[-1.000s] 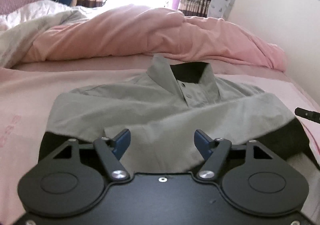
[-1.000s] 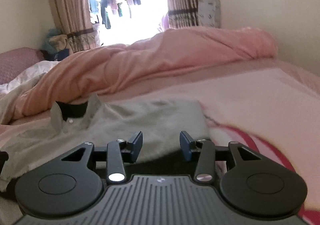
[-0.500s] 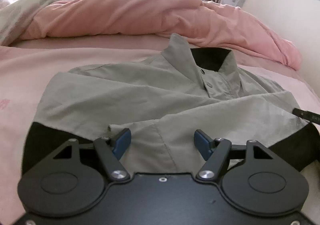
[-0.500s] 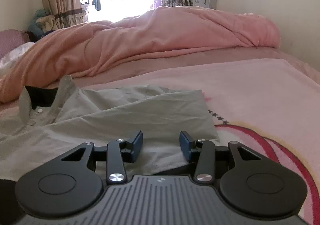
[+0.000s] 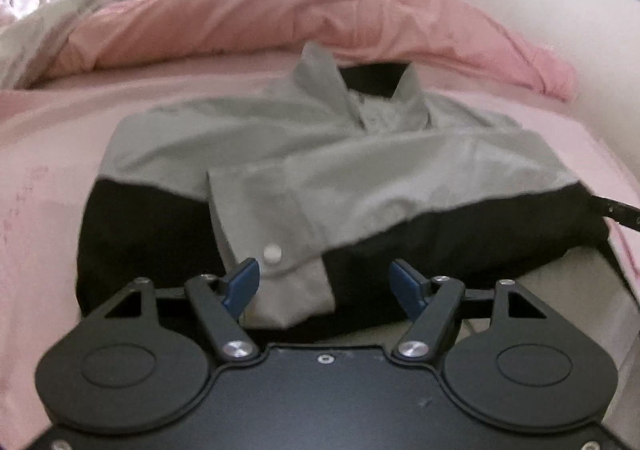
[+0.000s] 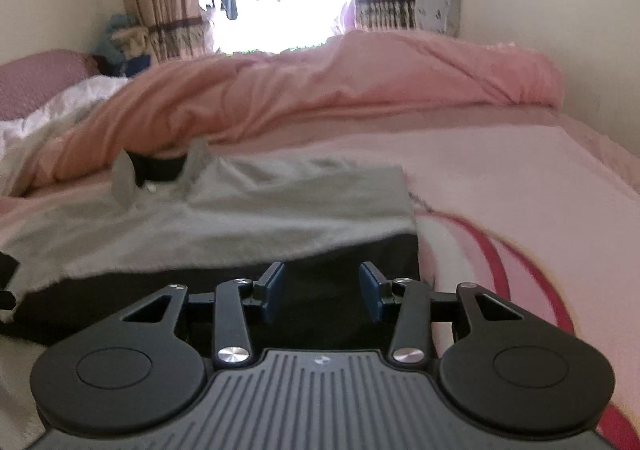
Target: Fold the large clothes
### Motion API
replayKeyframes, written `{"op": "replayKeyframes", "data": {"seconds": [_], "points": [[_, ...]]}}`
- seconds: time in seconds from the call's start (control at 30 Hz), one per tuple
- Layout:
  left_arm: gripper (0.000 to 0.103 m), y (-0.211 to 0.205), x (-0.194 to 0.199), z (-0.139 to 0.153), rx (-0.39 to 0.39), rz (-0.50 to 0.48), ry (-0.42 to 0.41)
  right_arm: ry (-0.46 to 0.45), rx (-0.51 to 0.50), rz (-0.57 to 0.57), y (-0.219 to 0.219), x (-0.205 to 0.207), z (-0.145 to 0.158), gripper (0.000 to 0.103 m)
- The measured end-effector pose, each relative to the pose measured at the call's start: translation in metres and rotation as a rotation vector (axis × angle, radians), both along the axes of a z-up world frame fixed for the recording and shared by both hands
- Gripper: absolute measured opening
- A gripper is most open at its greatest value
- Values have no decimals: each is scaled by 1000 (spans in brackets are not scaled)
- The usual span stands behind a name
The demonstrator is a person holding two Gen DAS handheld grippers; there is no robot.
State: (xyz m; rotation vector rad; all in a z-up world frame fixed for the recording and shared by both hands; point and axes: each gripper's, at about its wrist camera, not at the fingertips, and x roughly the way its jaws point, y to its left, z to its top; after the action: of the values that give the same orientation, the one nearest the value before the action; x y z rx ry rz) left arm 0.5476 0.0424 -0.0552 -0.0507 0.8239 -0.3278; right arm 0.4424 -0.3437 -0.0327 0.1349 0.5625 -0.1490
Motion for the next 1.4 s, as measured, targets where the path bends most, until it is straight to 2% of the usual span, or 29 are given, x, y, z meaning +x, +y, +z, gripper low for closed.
{"op": "replayKeyframes", "data": {"seconds": [0.1, 0.17, 0.37, 0.47, 0.6, 0.67, 0.73, 0.8, 0.93, 1.03, 1.1, 1.2, 1.3, 1.4], "points": [[72, 0, 2, -14, 1, 13, 24, 34, 19, -22, -7, 6, -17, 47], [77, -1, 1, -19, 4, 6, 5, 36, 23, -19, -8, 7, -24, 46], [88, -10, -2, -24, 30, -10, -33, 20, -77, -10, 6, 6, -37, 46], [89, -10, -1, -25, 37, -13, -44, 16, -87, -4, 5, 6, -38, 47], [90, -12, 3, -17, 72, -7, 5, 31, -151, 68, 3, 10, -37, 50], [89, -9, -2, -7, 88, 41, 30, 61, -169, 87, 4, 6, -29, 56], [90, 2, -20, 9, 39, 55, 18, 85, -153, 64, 5, -6, -14, 61], [90, 18, -48, 27, -14, 52, -22, 45, -108, 38, 4, -36, 2, 63], [91, 48, -110, 50, -7, 64, -72, -19, -23, 105, -4, -113, 22, 68], [95, 74, -169, 54, -36, 77, -85, -36, -24, 138, -12, -177, 23, 72], [95, 90, -210, 49, -83, 68, -79, -25, -30, 150, -17, -217, 18, 72], [95, 106, -264, 33, -105, 82, -66, 8, 11, 130, -27, -267, 4, 72], [95, 118, -302, 13, -138, 99, -20, 56, 119, 104, -41, -301, -14, 72], [95, 126, -324, -6, -143, 135, 18, 95, 206, 75, -54, -317, -32, 72]]}}
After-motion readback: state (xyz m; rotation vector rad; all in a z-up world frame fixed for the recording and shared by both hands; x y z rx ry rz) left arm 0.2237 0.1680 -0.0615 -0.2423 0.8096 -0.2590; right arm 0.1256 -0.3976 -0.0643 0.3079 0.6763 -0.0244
